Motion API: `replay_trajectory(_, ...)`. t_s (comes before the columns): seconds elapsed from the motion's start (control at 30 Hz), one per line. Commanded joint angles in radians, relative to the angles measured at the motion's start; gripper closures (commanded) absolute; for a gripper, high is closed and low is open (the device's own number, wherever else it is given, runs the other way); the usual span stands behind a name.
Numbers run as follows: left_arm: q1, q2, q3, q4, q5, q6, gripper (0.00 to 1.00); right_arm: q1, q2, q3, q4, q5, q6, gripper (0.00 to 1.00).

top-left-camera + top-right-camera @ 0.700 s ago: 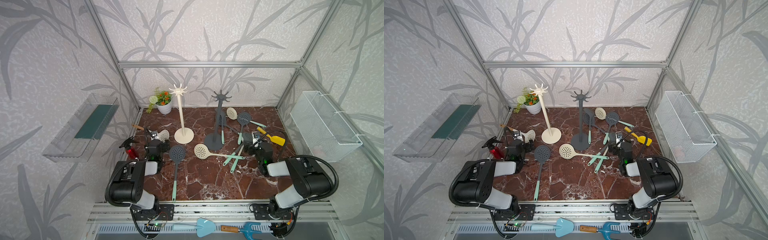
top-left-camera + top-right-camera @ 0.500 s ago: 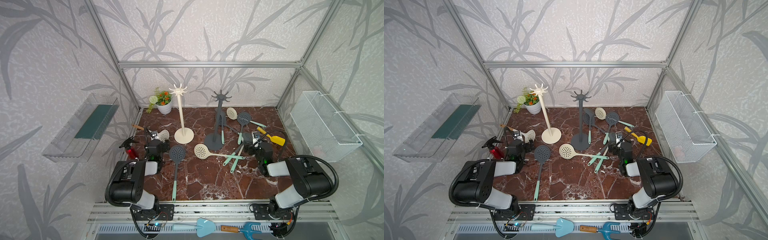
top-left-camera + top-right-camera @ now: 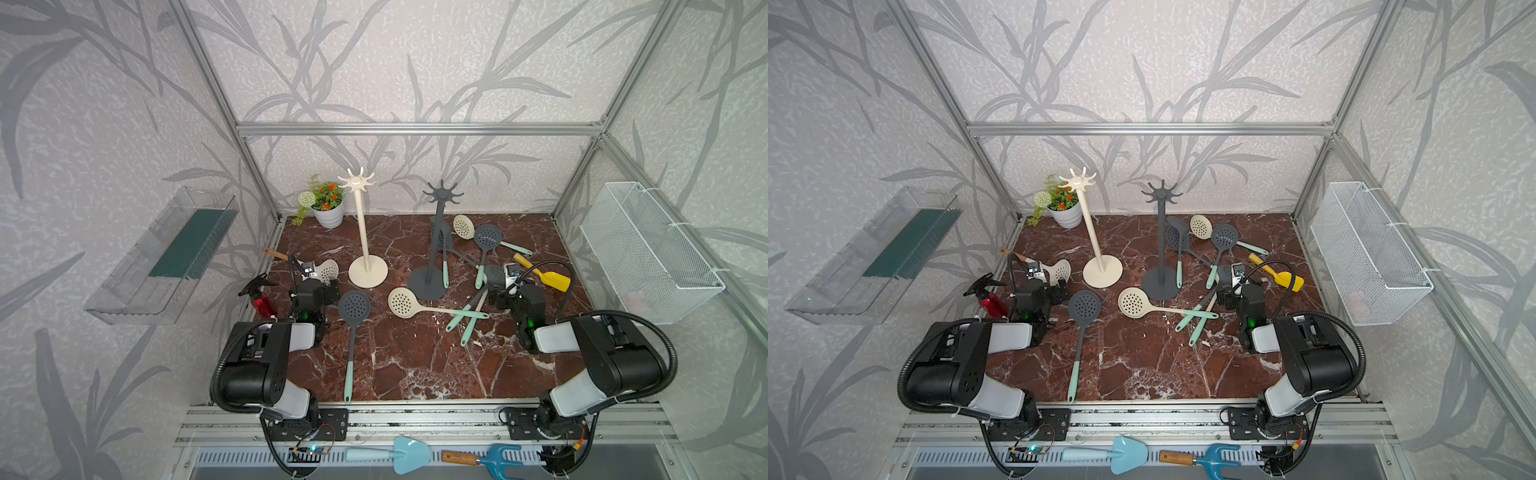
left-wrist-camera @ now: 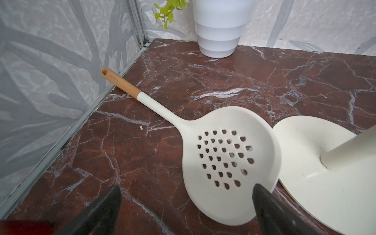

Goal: Hang the skimmer on the kitchen utensil rack
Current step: Pick up the skimmer from the center of the board.

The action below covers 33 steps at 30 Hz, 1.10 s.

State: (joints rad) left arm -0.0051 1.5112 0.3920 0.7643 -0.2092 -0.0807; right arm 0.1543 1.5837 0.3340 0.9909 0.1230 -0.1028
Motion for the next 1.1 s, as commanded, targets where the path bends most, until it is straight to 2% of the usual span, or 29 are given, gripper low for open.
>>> replay_trajectory(0.0,0.006,0.010,0.021,0.023,-0.012,0.015,0.01,0.001,0.009,0.019,0.038,0.009,-0.006,0.01)
replay_trajectory(0.87,0.005,0.011,0.025,0.021,-0.012,0.015,0.01,-0.020,0.006,0.034,0.004,0.024,0.029,0.01)
replay_trajectory(1.07,0.004,0.010,0.022,0.022,-0.014,0.015,0.05,0.003,-0.002,0.026,0.021,0.063,0.010,0.01)
